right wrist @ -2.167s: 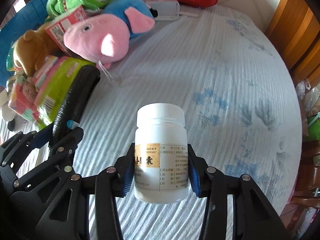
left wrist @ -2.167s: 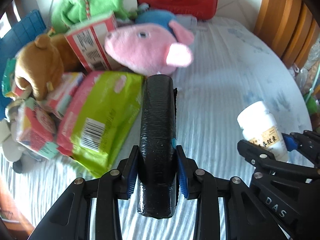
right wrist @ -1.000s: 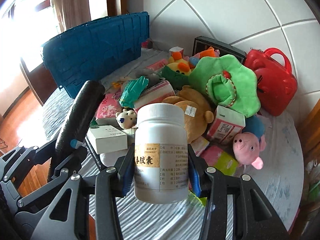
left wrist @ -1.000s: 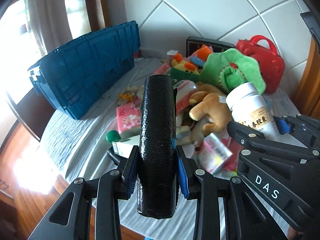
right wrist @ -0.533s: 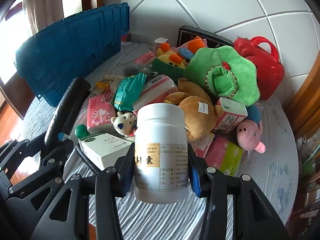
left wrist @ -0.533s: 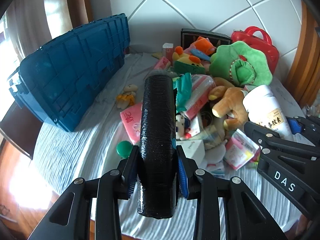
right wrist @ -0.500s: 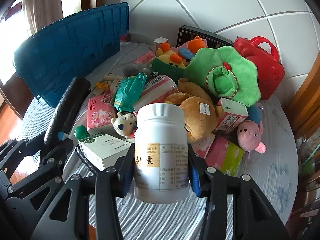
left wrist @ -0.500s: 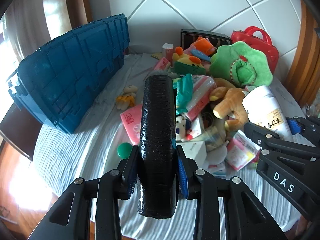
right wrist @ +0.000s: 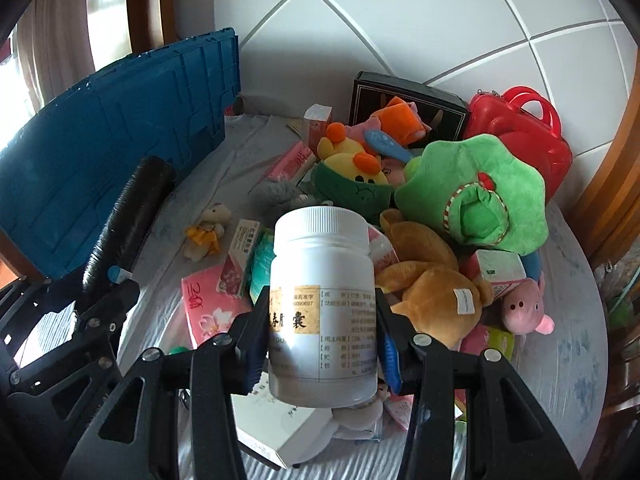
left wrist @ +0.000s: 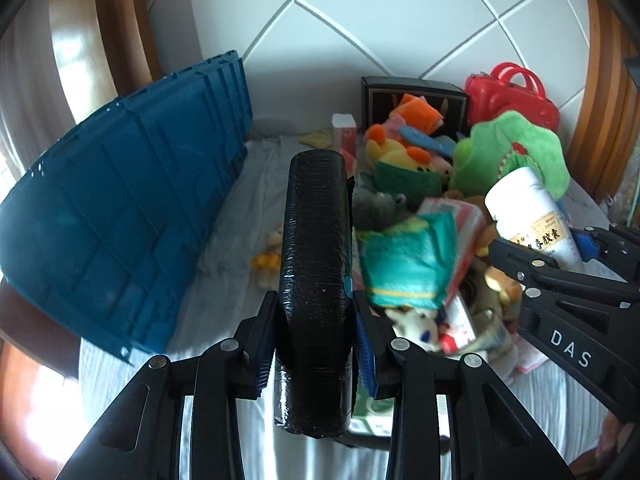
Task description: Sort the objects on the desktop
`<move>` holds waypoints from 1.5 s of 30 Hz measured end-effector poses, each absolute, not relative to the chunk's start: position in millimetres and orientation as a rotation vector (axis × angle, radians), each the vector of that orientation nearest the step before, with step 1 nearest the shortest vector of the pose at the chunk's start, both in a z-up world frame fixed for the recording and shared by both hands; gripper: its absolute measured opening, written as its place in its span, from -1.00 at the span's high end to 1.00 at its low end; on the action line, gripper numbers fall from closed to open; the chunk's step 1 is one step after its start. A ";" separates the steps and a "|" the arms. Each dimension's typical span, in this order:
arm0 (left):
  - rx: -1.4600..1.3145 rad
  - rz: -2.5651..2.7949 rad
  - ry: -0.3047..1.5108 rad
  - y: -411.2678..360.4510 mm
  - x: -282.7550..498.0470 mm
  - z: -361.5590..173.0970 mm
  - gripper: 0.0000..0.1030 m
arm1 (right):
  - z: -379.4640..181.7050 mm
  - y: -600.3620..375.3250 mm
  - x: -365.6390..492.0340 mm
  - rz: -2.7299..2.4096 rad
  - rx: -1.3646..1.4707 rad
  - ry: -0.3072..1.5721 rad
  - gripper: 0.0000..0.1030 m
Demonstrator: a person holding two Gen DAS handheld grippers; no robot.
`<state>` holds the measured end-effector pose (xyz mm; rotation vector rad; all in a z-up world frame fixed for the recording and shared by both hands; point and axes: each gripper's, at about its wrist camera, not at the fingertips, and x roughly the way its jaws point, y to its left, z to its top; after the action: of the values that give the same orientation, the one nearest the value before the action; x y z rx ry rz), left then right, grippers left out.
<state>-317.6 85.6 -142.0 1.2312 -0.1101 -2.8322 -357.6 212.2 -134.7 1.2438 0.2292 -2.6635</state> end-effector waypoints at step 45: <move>1.203 -2.827 -0.092 -376.0 -436.5 -56.8 0.34 | -21.8 -262.3 -455.8 -2.616 1.203 0.341 0.12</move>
<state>-436.5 -376.0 -56.8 1.2028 -0.0920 -2.8269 -455.8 -262.3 -21.8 1.2028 0.3406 -2.6163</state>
